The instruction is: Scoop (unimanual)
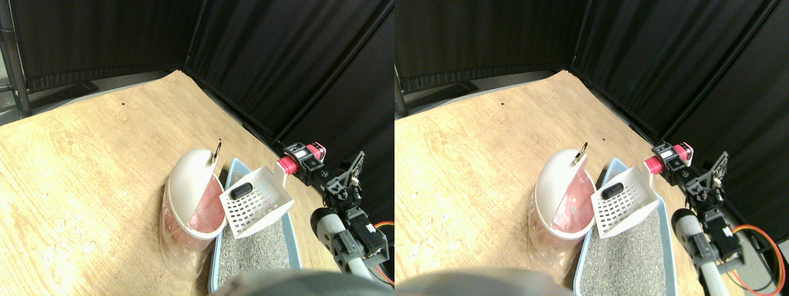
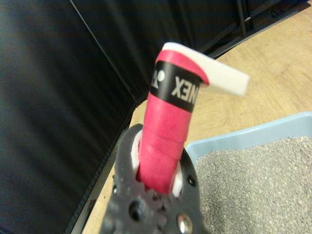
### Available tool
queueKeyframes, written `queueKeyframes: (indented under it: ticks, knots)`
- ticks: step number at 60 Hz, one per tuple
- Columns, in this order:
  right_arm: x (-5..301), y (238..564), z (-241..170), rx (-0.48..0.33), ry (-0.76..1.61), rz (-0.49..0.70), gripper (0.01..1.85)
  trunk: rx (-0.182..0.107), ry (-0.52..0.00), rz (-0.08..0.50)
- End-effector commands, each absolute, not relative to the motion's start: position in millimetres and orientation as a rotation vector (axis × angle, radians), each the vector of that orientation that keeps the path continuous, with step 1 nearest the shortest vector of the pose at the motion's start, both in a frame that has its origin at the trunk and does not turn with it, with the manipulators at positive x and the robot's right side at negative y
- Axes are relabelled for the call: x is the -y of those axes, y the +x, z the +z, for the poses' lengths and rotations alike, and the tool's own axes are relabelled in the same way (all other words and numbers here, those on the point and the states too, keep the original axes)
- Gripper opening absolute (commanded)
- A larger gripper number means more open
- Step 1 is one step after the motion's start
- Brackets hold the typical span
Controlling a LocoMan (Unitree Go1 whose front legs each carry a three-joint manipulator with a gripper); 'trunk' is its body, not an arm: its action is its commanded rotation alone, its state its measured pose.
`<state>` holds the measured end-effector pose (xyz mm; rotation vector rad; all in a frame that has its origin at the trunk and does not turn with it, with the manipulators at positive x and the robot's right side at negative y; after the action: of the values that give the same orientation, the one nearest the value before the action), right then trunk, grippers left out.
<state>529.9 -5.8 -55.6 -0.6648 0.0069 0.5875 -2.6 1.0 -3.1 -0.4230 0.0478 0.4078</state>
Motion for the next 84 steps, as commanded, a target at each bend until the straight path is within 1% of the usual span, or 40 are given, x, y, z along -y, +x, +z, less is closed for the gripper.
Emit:
queueKeyframes:
  ticks: [1,3,4,5,10,12,13,14,15,17,19,22,25,28,29,30,31,32,48,50,51,52,54,56,57,58,59,60,61,62,63,65,67,69,71,72,75,77,83,84]
  knots:
    - [-1,532,-43,0.101,-0.699,0.605,0.06,-0.025,-0.483,0.443]
    - [-1,532,-42,0.101,-0.701,0.607,0.08,-0.025,-0.484,0.441]
    - [-1,532,-41,0.102,-0.707,0.611,0.17,-0.023,-0.484,0.442]
    - [-2,532,-40,0.106,-0.714,0.619,0.19,-0.023,-0.484,0.442]
    - [-5,533,-35,0.13,-0.742,0.62,0.21,-0.019,-0.487,0.441]
    - [-6,532,-32,0.141,-0.742,0.619,0.07,-0.017,-0.487,0.442]
    - [-6,532,-32,0.141,-0.742,0.619,0.07,-0.017,-0.487,0.442]
    - [-6,532,-31,0.14,-0.742,0.617,0.08,-0.016,-0.488,0.443]
    - [-7,532,-31,0.135,-0.742,0.611,0.16,-0.016,-0.488,0.443]
    - [-8,531,-30,0.125,-0.745,0.603,0.16,-0.016,-0.489,0.443]
    - [-8,531,-31,0.129,-0.74,0.609,0.19,-0.018,-0.49,0.442]
    - [-8,530,-31,0.131,-0.733,0.616,0.18,-0.017,-0.491,0.443]
    - [-8,529,-32,0.123,-0.734,0.614,0.31,-0.015,-0.492,0.443]
    - [-9,529,-31,0.126,-0.741,0.622,0.33,-0.014,-0.493,0.442]
    - [-9,528,-30,0.127,-0.74,0.622,0.29,-0.013,-0.495,0.441]
    - [-9,528,-30,0.127,-0.74,0.623,0.22,-0.011,-0.496,0.441]
    - [-9,528,-30,0.127,-0.74,0.623,0.22,-0.011,-0.496,0.441]
    - [-10,527,-28,0.126,-0.737,0.616,0.06,-0.011,-0.496,0.441]
    - [-17,522,-22,0.134,-0.747,0.601,0.06,-0.007,-0.501,0.447]
    - [-17,521,-22,0.136,-0.75,0.614,0.18,-0.006,-0.501,0.448]
    - [-17,521,-22,0.136,-0.75,0.614,0.18,-0.006,-0.502,0.448]
    - [-18,521,-21,0.138,-0.745,0.624,0.27,-0.006,-0.502,0.448]
    - [-18,520,-20,0.145,-0.748,0.635,0.32,-0.006,-0.503,0.445]
    - [-19,519,-19,0.142,-0.75,0.632,0.25,-0.006,-0.503,0.446]
    - [-19,519,-19,0.142,-0.75,0.632,0.25,-0.004,-0.501,0.445]
    - [-20,518,-18,0.142,-0.754,0.631,0.11,-0.004,-0.501,0.445]
    - [-20,517,-18,0.14,-0.762,0.629,0.06,-0.003,-0.501,0.445]
    - [-21,517,-18,0.14,-0.772,0.623,0.06,-0.003,-0.501,0.445]
    - [-22,516,-18,0.141,-0.778,0.619,0.11,-0.002,-0.5,0.444]
    - [-22,516,-18,0.141,-0.778,0.618,0.13,-0.002,-0.5,0.444]
    - [-22,515,-18,0.141,-0.778,0.619,0.09,-0.002,-0.5,0.444]
    - [-23,515,-18,0.144,-0.784,0.616,0.08,-0.002,-0.501,0.444]
    - [-23,515,-18,0.166,-0.814,0.623,0.06,0.0,-0.5,0.444]
    - [-25,515,-18,0.157,-0.827,0.608,0.15,0.0,-0.5,0.444]
    - [-25,515,-18,0.159,-0.825,0.615,0.32,-0.001,-0.5,0.441]
    - [-26,514,-17,0.16,-0.823,0.617,0.37,-0.001,-0.5,0.441]
    - [-26,515,-17,0.167,-0.819,0.618,0.39,0.002,-0.501,0.442]
    - [-27,515,-17,0.162,-0.817,0.619,0.33,0.004,-0.5,0.443]
    - [-29,517,-15,0.164,-0.802,0.611,0.27,0.003,-0.502,0.443]
    - [-29,518,-14,0.163,-0.798,0.611,0.12,0.003,-0.502,0.443]
